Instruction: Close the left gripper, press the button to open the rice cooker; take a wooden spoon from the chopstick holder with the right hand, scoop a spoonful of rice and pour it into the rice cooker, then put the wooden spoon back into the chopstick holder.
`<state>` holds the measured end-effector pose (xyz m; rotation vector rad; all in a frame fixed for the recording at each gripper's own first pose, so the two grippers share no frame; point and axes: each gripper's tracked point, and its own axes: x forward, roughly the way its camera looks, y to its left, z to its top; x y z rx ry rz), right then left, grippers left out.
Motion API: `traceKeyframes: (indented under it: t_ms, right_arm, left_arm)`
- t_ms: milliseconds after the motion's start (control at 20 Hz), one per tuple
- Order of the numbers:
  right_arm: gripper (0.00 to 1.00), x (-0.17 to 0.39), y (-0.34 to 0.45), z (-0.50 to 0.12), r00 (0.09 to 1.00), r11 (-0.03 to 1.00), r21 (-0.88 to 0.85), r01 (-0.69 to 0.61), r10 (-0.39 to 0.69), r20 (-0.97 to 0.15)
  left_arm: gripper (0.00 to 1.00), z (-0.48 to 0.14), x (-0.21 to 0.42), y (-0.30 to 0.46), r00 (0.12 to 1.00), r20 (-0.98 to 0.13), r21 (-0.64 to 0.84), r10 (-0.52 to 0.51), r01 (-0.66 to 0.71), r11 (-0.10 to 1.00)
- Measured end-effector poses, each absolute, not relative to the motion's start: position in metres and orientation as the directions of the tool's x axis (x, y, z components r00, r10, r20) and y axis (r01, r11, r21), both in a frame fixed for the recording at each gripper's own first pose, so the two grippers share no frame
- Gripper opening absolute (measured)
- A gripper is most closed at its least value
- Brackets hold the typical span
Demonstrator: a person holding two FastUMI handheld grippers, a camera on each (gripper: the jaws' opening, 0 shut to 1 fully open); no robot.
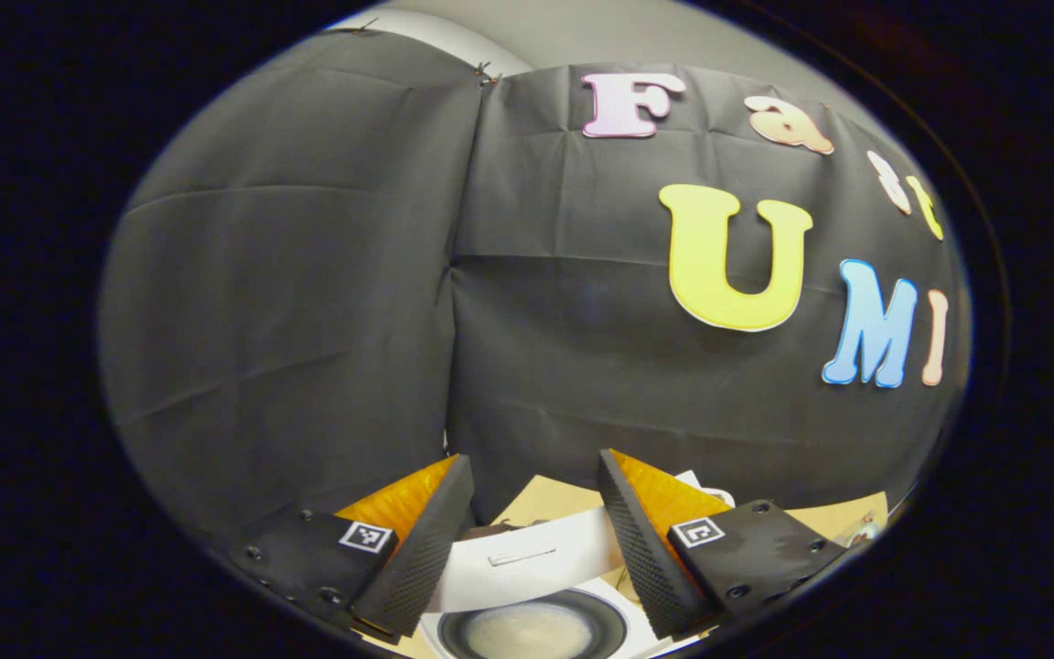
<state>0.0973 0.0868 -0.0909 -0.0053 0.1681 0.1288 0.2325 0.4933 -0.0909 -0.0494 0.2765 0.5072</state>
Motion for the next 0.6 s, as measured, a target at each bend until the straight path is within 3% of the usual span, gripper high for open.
traceKeyframes:
  t_ms: [50, 350, 600]
  right_arm:
    - [0.98, 0.097, 0.086, -0.088, 0.978, 0.991, 0.005, -0.133, 0.132, -0.162]
    - [0.98, 0.093, 0.073, -0.085, 0.977, 0.991, 0.010, -0.136, 0.136, -0.162]
    - [0.98, 0.092, 0.069, -0.085, 0.976, 0.990, 0.018, -0.141, 0.142, -0.166]
  left_arm:
    - [0.99, -0.093, 0.228, 0.486, 0.836, -0.265, 0.031, 0.481, -0.491, 0.870]
    - [0.92, -0.111, 0.206, 0.454, 0.829, -0.241, 0.040, 0.505, -0.511, 0.858]
    - [0.95, -0.143, 0.180, 0.422, 0.826, -0.256, 0.045, 0.502, -0.508, 0.860]
